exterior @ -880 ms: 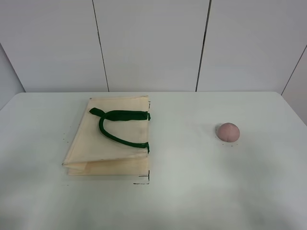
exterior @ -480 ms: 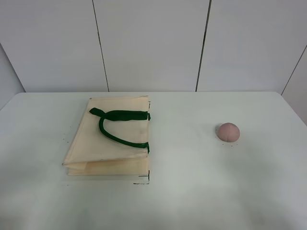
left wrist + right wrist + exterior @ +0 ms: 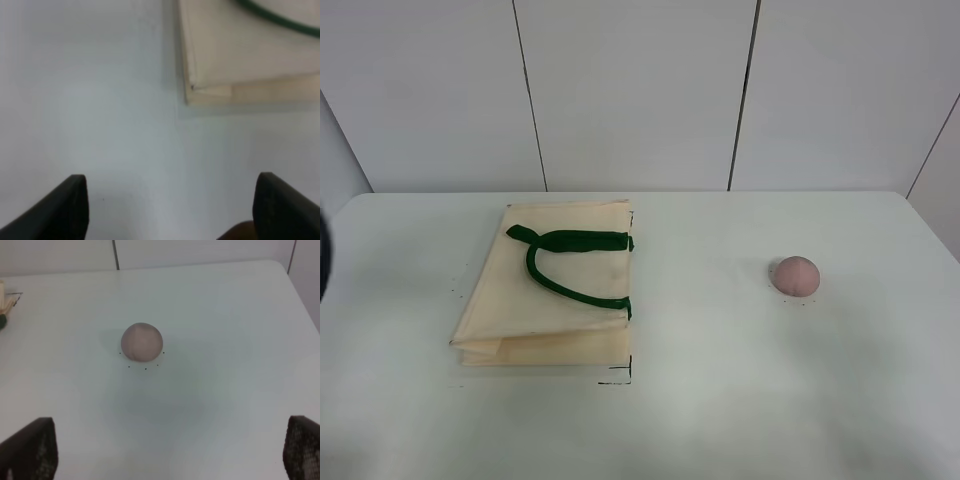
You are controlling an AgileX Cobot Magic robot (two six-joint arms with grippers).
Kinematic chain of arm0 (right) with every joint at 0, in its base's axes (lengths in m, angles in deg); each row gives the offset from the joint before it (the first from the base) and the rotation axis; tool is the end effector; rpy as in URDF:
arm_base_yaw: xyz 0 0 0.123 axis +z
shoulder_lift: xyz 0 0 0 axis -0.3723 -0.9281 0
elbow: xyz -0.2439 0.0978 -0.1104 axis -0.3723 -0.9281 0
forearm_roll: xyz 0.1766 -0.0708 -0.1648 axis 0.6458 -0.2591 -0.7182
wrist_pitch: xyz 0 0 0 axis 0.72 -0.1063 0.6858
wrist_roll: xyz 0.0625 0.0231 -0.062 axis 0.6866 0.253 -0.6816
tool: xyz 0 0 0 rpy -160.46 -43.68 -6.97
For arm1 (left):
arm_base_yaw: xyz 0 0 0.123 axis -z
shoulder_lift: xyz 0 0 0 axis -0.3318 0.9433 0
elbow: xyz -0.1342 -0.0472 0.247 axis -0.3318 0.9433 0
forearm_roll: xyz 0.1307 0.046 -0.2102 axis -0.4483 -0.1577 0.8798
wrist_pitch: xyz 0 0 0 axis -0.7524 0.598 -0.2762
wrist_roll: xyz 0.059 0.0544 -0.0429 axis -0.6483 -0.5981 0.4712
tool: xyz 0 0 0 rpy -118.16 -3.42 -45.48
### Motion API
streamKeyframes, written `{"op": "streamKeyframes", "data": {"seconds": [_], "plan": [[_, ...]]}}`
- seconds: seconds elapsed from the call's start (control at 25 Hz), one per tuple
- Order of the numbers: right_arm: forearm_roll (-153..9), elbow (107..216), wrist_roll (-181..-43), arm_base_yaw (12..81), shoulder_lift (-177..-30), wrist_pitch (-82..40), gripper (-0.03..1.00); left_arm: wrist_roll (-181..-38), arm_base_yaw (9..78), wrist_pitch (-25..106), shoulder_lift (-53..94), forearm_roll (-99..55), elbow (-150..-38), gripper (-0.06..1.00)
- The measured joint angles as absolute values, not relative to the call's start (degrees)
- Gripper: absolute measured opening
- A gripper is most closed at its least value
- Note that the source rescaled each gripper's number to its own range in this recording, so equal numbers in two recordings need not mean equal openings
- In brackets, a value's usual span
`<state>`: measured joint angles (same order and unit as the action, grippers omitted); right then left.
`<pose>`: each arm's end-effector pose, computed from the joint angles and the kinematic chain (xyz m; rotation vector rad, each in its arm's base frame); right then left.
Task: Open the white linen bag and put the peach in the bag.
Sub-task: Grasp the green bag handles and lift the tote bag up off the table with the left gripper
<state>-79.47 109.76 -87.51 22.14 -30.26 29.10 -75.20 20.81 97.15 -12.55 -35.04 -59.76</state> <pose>-0.0037 0.0011 0.2781 0.0190 2.0133 0.0347 0.1088 -0.0034 0.3321 0.0195 2.4357 -0.0257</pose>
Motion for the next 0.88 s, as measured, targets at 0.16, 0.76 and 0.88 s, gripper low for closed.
{"op": "streamKeyframes", "data": {"seconds": [0.16, 0.76, 0.88], "plan": [[-79.5, 109.8, -87.5, 22.1, -30.3, 29.1, 1.00, -75.2, 20.8, 96.8, 5.7, -35.0, -68.0, 1.00], [-79.5, 109.8, -87.5, 22.1, -30.3, 29.1, 1.00, -73.7, 22.5, 96.3, 55.4, -32.5, -103.9, 1.00], [-79.5, 109.8, -87.5, 22.1, -30.3, 29.1, 1.00, -71.0, 26.6, 96.3, 59.6, -32.1, -107.0, 1.00]]}}
